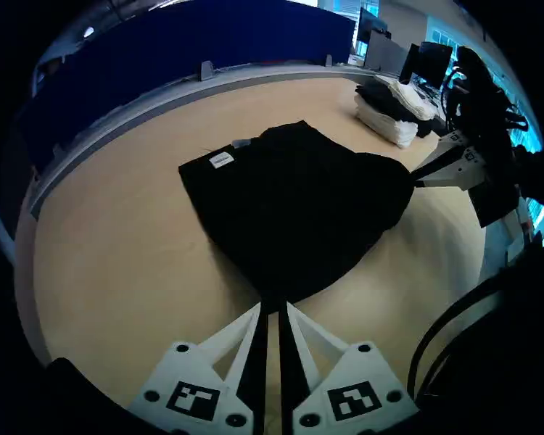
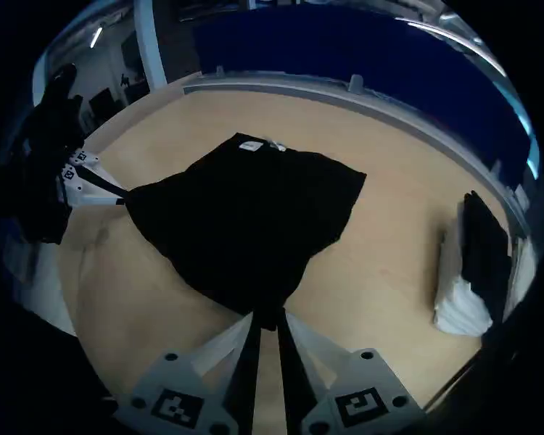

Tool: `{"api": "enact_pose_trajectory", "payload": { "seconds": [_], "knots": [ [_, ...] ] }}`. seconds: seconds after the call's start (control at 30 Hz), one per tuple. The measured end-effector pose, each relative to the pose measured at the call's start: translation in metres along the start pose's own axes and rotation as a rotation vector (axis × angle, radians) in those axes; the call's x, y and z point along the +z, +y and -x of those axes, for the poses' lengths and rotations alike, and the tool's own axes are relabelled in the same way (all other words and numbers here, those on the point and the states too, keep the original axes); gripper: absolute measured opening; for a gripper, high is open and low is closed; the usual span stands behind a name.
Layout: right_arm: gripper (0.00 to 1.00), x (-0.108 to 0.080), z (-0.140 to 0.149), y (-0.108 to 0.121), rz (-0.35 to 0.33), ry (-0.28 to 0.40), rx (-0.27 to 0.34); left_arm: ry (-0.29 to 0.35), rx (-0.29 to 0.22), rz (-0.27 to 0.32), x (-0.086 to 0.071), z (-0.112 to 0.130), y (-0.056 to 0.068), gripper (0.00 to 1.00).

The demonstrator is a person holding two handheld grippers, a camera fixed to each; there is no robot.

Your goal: Fold towel

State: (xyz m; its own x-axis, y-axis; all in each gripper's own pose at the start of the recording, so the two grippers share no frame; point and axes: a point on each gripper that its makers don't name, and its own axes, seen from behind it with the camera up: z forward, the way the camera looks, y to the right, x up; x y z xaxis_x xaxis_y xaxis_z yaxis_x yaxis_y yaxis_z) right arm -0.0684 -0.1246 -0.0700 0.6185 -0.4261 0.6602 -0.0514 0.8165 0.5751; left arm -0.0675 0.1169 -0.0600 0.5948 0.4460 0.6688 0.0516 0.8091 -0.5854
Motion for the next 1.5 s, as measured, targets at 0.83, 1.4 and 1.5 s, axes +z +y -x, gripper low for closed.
{"api": "enact_pose_trajectory", "payload": {
  "seconds": [0.83, 1.4, 1.5],
  "knots": [
    [0.16, -0.057, -0.027, -0.011, -0.017, 0.040, 0.003, 0.092, -0.072, -0.020, -0.056, -0.037, 0.003, 0.09],
    [0.16, -0.066, -0.025, -0.019, -0.028, 0.036, 0.006, 0.101, -0.097, -0.017, -0.067, -0.034, 0.008, 0.09],
    [0.16, -0.068, -0.026, -0.021, -0.029, 0.038, 0.008, 0.103, -0.104, -0.015, -0.069, -0.034, 0.010, 0.09]
  ]
}}
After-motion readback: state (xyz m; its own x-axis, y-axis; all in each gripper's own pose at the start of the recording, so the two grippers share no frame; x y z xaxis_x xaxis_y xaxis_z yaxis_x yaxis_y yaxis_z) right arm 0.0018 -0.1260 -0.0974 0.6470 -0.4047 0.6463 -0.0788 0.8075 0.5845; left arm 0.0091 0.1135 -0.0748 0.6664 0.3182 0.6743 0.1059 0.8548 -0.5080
